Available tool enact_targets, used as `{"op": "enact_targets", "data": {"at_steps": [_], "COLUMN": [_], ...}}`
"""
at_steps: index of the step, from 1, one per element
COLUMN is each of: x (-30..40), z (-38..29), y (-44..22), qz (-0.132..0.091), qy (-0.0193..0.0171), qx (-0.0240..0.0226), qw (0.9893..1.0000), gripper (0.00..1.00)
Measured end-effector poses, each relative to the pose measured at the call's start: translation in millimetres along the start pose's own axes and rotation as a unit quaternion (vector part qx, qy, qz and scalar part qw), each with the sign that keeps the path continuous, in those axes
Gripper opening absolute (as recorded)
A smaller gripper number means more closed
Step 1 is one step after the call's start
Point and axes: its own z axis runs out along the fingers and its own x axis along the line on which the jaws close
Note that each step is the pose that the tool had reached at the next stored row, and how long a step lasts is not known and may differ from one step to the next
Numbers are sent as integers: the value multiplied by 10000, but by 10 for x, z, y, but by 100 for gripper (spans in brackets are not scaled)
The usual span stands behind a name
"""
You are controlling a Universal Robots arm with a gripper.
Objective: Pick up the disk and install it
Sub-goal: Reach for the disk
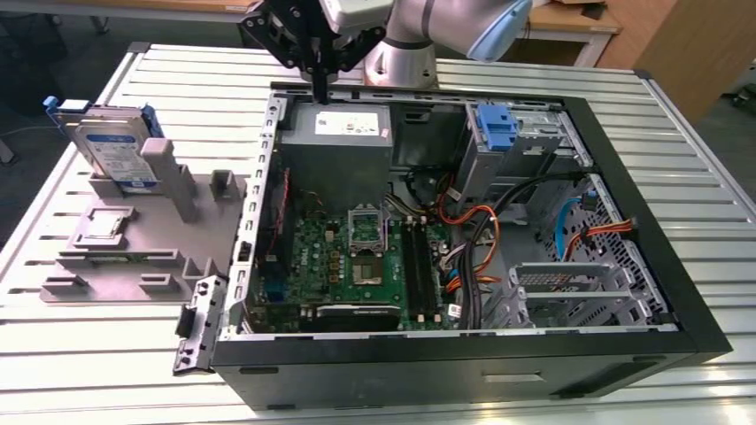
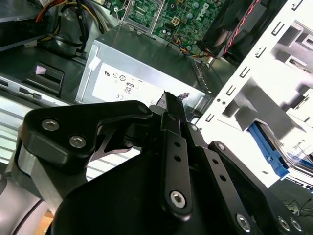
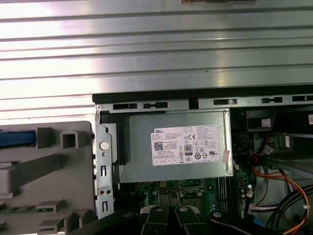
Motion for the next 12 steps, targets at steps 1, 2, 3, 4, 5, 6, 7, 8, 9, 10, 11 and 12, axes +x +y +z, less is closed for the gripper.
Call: {"op": "enact_targets", "data": {"at_steps": [1,2,3,4,5,6,7,8,9,10,11,12], "x": [10,21,29,37,44,49,51,54,57,58,58,58], "z": [0,0,0,0,0,0,0,0,1,1,1,1], "y": [-1,-1,-2,-2,-3,-3,-3,-4,-4,-4,-4,-4], "qz": [0,0,0,0,0,0,0,-1,0,0,0,0], "qy": [0,0,1,1,1,2,2,3,4,5,6,6], "qx": [0,0,0,0,0,0,0,1,0,0,1,1], "qw": [10000,10000,10000,10000,10000,10000,10000,10000,10000,10000,10000,10000], "gripper": [10,10,10,10,10,10,10,10,10,10,10,10]}}
